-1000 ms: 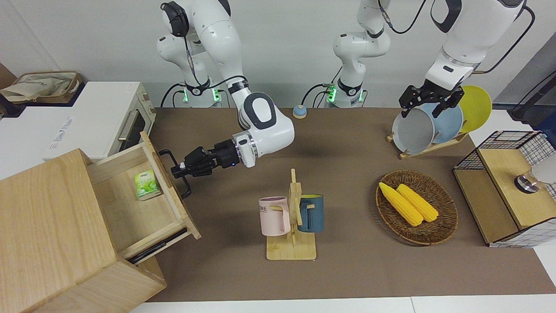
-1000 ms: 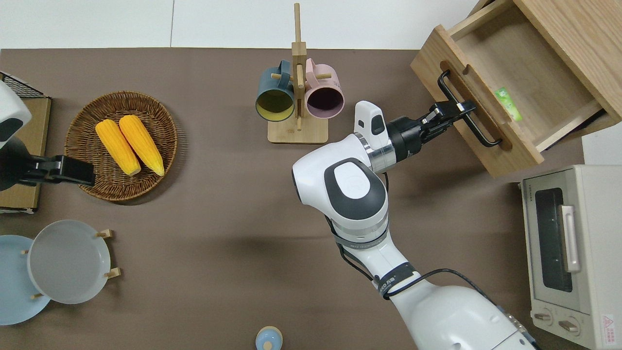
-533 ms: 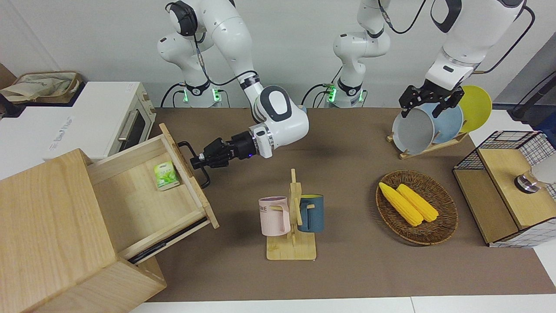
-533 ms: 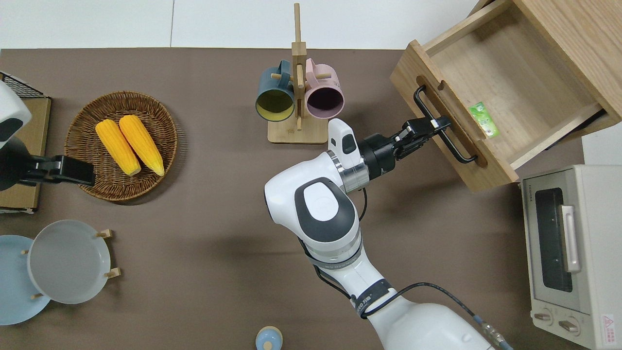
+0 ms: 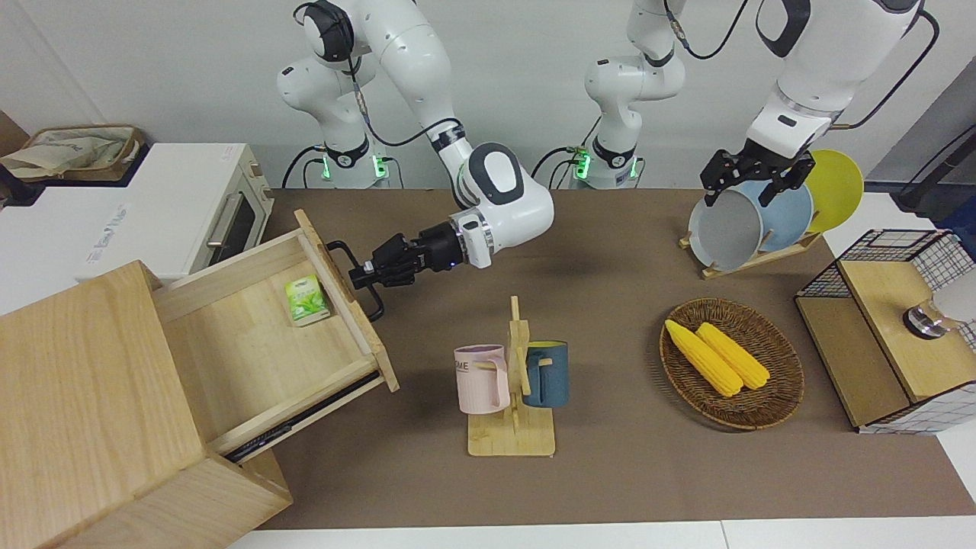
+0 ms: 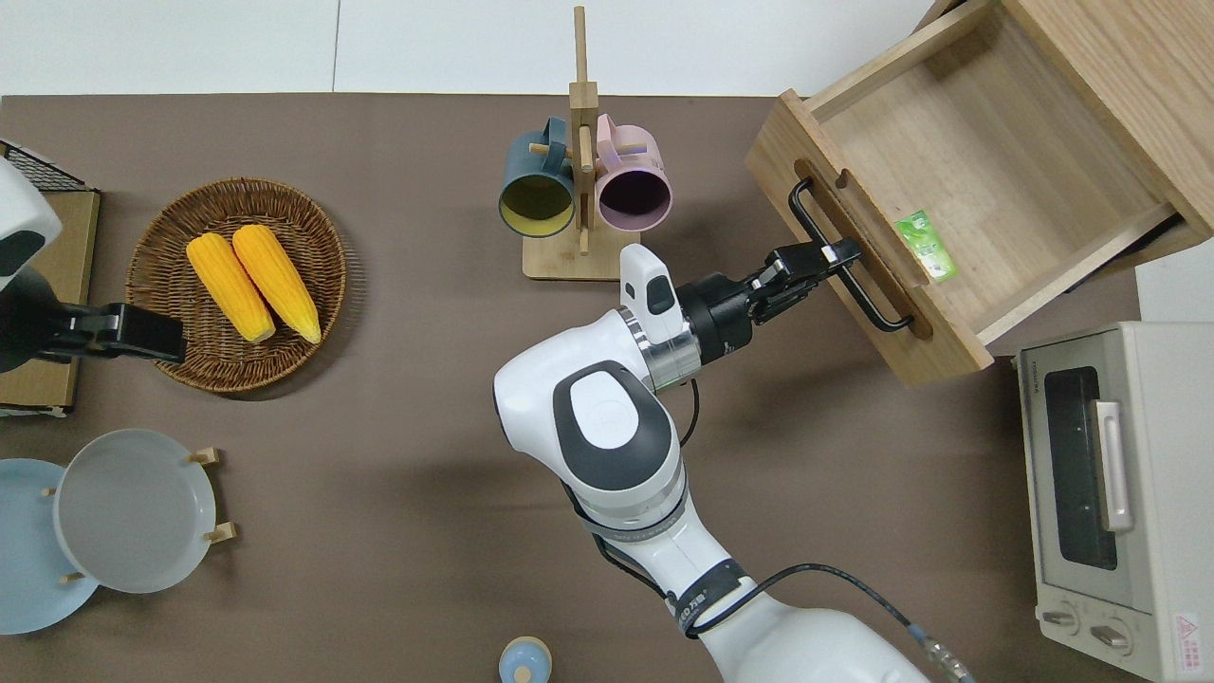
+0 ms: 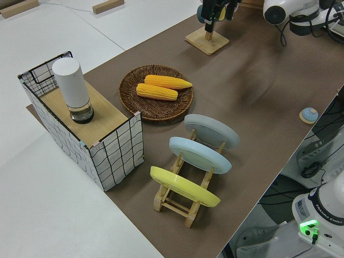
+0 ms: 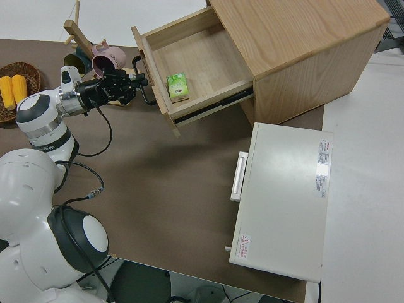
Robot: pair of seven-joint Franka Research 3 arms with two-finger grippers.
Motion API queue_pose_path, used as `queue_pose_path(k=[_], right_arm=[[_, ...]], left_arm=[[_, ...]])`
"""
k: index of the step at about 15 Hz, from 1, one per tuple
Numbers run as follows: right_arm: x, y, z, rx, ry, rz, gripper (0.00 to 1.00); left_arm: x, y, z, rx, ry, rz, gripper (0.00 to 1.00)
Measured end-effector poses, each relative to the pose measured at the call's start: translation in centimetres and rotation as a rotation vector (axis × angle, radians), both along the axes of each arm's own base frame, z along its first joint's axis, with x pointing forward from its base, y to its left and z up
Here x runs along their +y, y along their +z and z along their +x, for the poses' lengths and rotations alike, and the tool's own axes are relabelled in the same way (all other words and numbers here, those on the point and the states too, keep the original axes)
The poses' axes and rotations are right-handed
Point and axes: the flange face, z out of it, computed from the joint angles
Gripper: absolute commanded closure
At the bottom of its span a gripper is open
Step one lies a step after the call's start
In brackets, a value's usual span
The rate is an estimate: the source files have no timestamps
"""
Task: Slide drawer open with right arm
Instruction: 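Pull the drawer handle toward the robot with the right gripper, then open the right gripper and back it away from the handle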
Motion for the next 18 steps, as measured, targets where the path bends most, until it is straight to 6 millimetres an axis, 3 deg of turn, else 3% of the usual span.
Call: queue_pose_path(k=[8, 9, 10, 12, 18], right_arm=[[1.4, 0.3, -0.9, -0.001, 0.003, 0.015, 1.0], [1.6, 0.4, -0.9, -0.001, 0.004, 0.016, 0.92], [1.6, 0.4, -1.0, -0.001, 0.004, 0.016, 0.741], [1.6, 0.3, -1.0, 0.007, 0.005, 0.01, 0.012], [2.2, 1.0, -0.9, 0.003, 0.016, -0.008, 0.015]], left_arm=[[0.0, 0.0, 0.0, 0.0, 0.0, 0.0, 0.01], [0.0, 0.0, 0.0, 0.0, 0.0, 0.0, 0.01], [0.0, 0.0, 0.0, 0.0, 0.0, 0.0, 0.01], [0.0, 0.0, 0.0, 0.0, 0.0, 0.0, 0.01], [0.0, 0.0, 0.0, 0.0, 0.0, 0.0, 0.01]])
